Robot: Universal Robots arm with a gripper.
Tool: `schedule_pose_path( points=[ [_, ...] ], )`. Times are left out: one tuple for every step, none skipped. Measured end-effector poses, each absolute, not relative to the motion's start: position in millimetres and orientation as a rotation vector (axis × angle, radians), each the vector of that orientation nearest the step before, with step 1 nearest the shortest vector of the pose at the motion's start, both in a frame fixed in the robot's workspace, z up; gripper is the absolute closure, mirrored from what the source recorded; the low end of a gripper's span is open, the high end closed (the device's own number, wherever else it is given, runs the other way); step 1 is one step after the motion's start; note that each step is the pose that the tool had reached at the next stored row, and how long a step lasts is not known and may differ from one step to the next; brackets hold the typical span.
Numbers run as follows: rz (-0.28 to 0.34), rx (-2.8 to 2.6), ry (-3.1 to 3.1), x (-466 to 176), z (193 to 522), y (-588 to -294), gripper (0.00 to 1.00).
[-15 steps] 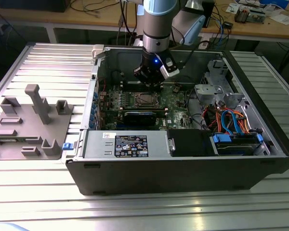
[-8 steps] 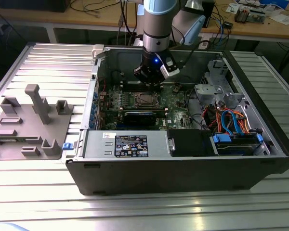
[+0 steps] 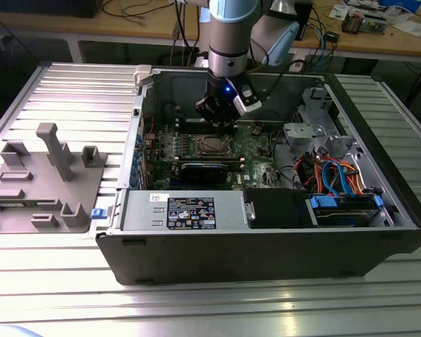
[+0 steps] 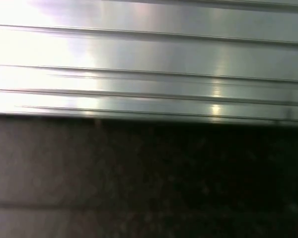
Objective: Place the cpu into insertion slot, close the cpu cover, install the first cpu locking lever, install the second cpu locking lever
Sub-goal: 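Install the first cpu locking lever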
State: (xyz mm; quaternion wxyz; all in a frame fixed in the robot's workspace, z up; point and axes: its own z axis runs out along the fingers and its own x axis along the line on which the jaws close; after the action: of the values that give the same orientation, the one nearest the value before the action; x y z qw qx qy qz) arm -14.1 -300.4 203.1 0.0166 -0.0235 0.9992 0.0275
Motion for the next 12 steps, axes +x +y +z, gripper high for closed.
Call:
schedule_pose_path(
  points=[
    [0.083,-0.073,3.107,-14.2,204.8,-300.6,0.89],
    [0.082,-0.073,3.108,-14.3,205.9,-300.8,0.89],
    [0.083,-0.073,3.108,-14.3,206.8,-300.7,0.89],
    [0.082,-0.073,3.108,-14.3,208.4,-300.7,0.89],
    [0.082,-0.073,3.108,-14.3,208.4,-300.7,0.89],
    [0.081,-0.073,3.108,-14.3,207.9,-300.8,0.89],
    [0.078,-0.073,3.108,-14.3,206.6,-300.9,0.89],
    [0.071,-0.073,3.108,-14.2,205.0,-301.2,0.89],
    [0.064,-0.073,3.109,-14.1,204.4,-301.3,0.89],
    [0.056,-0.074,3.109,-14.1,203.9,-301.2,0.89],
    [0.046,-0.074,3.109,-14.1,203.0,-301.2,0.89],
    [0.044,-0.074,3.109,-14.1,202.2,-301.3,0.89]
  ],
)
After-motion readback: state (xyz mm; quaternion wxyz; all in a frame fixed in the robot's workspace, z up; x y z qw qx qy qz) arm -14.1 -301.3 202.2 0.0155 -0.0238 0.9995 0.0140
